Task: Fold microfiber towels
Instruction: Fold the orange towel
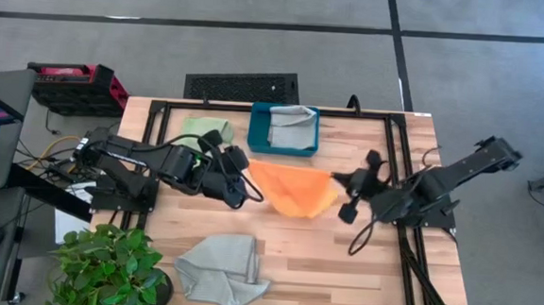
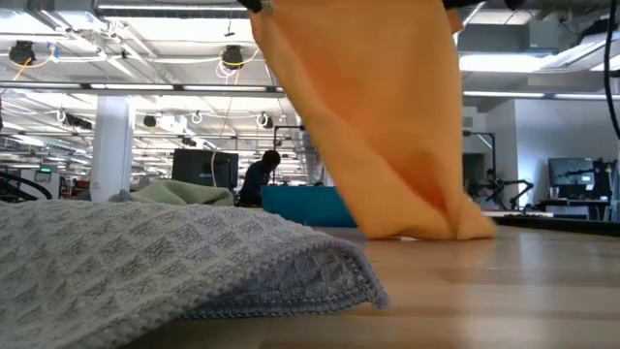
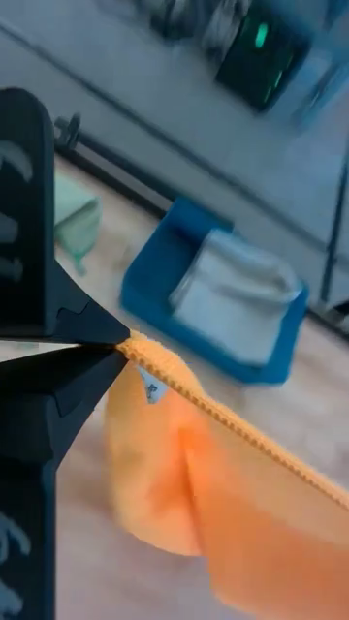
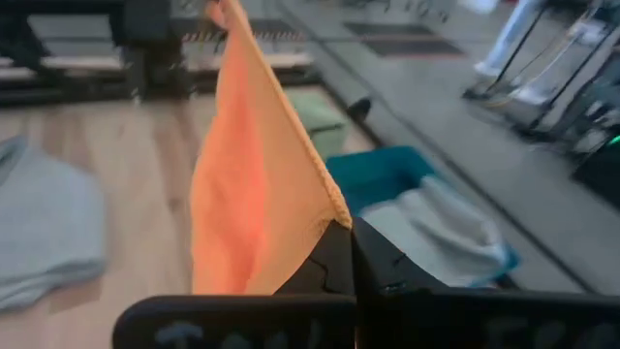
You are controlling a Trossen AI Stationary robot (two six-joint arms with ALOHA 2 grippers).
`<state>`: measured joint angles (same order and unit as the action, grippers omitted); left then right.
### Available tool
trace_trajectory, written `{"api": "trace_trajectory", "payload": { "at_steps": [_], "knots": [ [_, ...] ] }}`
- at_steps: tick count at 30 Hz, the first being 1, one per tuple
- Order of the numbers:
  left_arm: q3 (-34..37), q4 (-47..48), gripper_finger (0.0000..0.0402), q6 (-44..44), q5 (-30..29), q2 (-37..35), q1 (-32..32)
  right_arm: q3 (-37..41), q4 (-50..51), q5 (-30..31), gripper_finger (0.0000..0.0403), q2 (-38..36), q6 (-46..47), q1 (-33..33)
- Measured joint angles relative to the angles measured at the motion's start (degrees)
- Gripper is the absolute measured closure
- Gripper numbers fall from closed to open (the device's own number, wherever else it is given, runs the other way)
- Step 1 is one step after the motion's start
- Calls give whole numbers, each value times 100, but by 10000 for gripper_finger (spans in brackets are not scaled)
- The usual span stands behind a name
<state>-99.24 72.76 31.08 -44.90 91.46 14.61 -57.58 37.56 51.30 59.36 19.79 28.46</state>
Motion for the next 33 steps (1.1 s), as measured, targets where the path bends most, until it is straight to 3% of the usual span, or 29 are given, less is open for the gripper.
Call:
{"api": "trace_trajectory", "payload": {
  "at_steps": [5,14,18,22,27,33],
  "knots": [
    [0,-529,401,-526,-751,0,-169,-157,-20,361,403,-369,-605,-320],
    [0,-1567,401,-1799,-846,0,-713,-643,-7,422,403,-383,-1536,-1068],
    [0,-1500,401,-1979,-792,-2,-601,-643,318,-61,403,-380,-1183,-932],
    [-4,-1802,401,-2541,-1247,-2,-370,-643,345,256,403,-287,-1379,-657],
    [-533,-2015,401,-3092,-1432,-6,-405,-851,203,765,403,-300,-1856,-709],
    [-1188,-2013,401,-3579,-1392,2,-647,-1156,-188,909,403,-274,-2745,-1016]
  ]
}}
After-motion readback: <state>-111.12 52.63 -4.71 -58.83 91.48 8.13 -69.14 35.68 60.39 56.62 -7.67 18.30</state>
